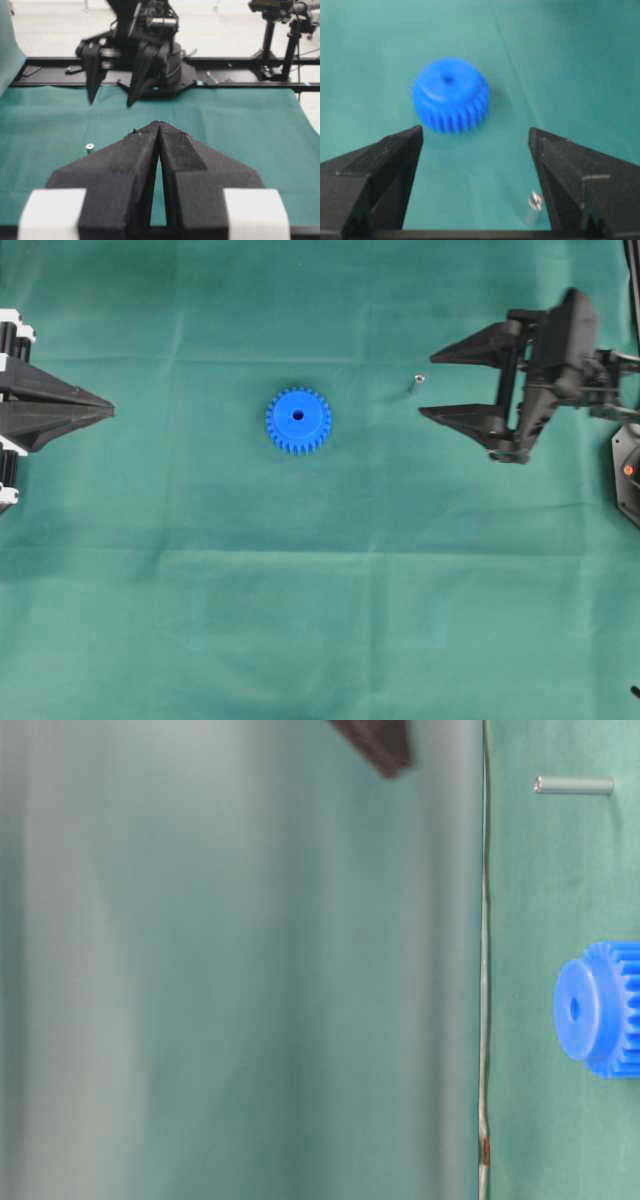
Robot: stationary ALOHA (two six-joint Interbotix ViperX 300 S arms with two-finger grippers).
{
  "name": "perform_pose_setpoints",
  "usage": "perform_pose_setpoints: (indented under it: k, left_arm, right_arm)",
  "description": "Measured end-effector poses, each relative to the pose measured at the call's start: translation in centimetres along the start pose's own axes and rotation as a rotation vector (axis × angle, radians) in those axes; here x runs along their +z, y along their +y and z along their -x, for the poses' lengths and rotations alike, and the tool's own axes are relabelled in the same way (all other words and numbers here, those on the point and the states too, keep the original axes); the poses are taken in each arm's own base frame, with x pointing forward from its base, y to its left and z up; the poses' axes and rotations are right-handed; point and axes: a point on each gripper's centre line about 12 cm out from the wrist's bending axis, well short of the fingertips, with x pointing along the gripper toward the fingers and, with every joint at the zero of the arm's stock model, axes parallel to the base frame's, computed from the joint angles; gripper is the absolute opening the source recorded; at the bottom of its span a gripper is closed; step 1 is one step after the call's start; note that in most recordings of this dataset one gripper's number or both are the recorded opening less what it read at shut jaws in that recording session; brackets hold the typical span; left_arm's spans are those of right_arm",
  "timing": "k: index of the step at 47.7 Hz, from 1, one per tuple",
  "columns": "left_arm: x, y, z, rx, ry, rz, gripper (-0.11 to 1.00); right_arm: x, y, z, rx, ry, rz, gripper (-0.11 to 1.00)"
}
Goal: Insert the shaft placed at a random location into the center hole of the medium gear at another random location.
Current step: 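Move the right gripper over the silver shaft and lower it, then close the right gripper on the silver shaft and lift it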
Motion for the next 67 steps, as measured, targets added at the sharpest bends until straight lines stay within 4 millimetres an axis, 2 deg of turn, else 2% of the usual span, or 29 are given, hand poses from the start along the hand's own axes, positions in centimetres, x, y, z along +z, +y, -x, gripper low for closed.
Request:
perform_pose_setpoints:
  k: [8,19,34,38,46,49,67]
  left_arm:
    - [0.0,0.0,0.0,-0.001,0.002,0.002,0.00]
    - [-0.1,0.0,-0.1,0.000,0.006,0.000,0.00]
    - [-0.1,0.0,-0.1,-0.001,0.009,0.002,0.00]
    - [-0.2,0.0,-0.1,0.000,0.014,0.000,0.00]
    - [-0.2,0.0,-0.1,0.000,0.014,0.000,0.00]
    - [-0.2,0.0,-0.1,0.000,0.015,0.000,0.00]
    - [-0.2,0.0,-0.1,0.000,0.020,0.000,0.00]
  right_arm:
    - [-2.5,-1.1,-2.1,-0.041,0.073,-0.022,0.85]
    - [-5.1,-1.6,-3.7,-0.063,0.133,-0.036,0.84]
    - [-5.5,-2.0,-3.9,-0.076,0.144,-0.043,0.79]
    - [-5.5,-2.2,-3.9,-0.083,0.143,-0.048,0.70]
    - [-5.5,-2.4,-3.9,-0.091,0.143,-0.053,0.26]
    - [-5.5,-2.4,-3.9,-0.091,0.145,-0.053,0.13]
    - [-5.5,-2.4,-3.9,-0.093,0.145,-0.054,0.13]
